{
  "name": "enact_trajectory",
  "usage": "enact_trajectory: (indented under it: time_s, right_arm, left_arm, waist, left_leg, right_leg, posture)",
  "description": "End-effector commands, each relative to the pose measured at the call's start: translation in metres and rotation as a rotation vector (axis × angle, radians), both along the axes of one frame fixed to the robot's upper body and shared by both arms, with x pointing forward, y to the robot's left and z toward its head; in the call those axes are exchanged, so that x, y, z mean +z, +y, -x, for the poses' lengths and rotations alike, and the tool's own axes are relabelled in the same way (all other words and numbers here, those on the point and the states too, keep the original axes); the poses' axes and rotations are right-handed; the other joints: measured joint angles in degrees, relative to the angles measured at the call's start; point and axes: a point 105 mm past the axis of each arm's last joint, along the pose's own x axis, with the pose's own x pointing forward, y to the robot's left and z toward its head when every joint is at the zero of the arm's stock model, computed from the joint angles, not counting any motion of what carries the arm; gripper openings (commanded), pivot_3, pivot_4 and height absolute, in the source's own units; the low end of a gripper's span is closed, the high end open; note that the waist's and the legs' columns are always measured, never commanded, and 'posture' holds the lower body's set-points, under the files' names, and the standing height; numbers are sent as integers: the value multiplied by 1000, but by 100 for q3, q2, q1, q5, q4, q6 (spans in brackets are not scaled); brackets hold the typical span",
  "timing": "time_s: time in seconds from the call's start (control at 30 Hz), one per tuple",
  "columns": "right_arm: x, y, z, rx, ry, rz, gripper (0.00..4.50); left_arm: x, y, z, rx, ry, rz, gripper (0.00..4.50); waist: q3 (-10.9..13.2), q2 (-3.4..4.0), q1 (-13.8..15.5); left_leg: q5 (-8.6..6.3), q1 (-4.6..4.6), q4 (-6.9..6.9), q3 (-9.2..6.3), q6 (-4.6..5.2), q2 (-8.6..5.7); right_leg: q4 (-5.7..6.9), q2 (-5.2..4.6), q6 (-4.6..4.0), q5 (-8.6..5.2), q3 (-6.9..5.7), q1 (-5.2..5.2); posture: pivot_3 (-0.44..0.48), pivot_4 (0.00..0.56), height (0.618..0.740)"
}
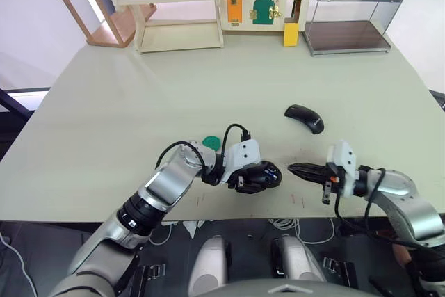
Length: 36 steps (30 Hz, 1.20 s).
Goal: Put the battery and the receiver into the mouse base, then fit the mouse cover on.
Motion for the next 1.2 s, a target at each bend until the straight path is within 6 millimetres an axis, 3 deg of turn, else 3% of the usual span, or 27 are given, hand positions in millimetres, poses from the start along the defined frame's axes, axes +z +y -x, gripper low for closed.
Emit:
enact_trajectory:
  time_s: [0.03, 0.07, 0.17, 0.4, 0.8, 0.83, 0.87, 1.2]
  right_arm:
    - [18, -13, 10, 89, -76, -57, 25]
    - [16, -16, 12, 105, -65, -47, 25]
    - [16, -26, 8, 90, -47, -55, 866]
    - [11, -41, 5, 68, -75, -49, 4480]
    - [11, -39, 11, 98, -97, -129, 4480]
    - [11, -39, 12, 98, -99, -131, 4500]
    - [10, -39, 12, 99, -99, -131, 4500]
    - [11, -43, 15, 122, -100, -148, 4500]
  left_arm:
    - [-15, 9, 3, 31, 61, -51, 2931]
    - [-15, 9, 3, 31, 61, -52, 2931]
    - [-15, 9, 3, 30, 60, -53, 2931]
    - [-15, 10, 3, 31, 61, -55, 2931]
    - [-13, 12, 1, 57, 51, -47, 2931]
    - [-14, 12, 1, 57, 52, -47, 3955]
    - [-14, 12, 1, 59, 51, -47, 4434]
    - [-4, 12, -4, 66, 7, -25, 4434]
  waist:
    - [1, 1, -10]
    - [2, 1, -10]
    - [3, 0, -10]
    - [4, 3, -9]
    - [7, 6, -11]
    - [7, 6, -10]
    - [8, 7, -7]
    - [10, 11, -2]
  left_leg:
    - [0, 0, 0, -1, 0, 0]
    - [0, 1, 0, -1, 0, 0]
    - [0, 3, 1, -1, 0, 0]
    - [0, 2, 0, 0, 0, 0]
    - [0, 3, -1, -1, 0, 1]
    - [0, 3, -1, -1, 0, 1]
    - [0, 3, -1, -2, 0, 1]
    - [0, 5, 2, -1, 0, 1]
  right_leg:
    - [0, 0, 0, 0, 1, 0]
    - [0, 0, 0, 0, 2, 0]
    - [0, 0, 1, 0, 5, 0]
    - [0, 1, 0, 0, 6, 0]
    - [0, 1, 0, 0, 7, 0]
    - [0, 0, 0, 0, 7, 0]
    - [1, 0, 0, 0, 7, 0]
    - [2, 0, 0, 0, 8, 0]
  posture:
    - [0, 150, 740]
    - [0, 150, 740]
    - [0, 150, 740]
    - [0, 150, 740]
    - [0, 150, 740]
    - [0, 150, 740]
    - [0, 150, 740]
    - [0, 150, 740]
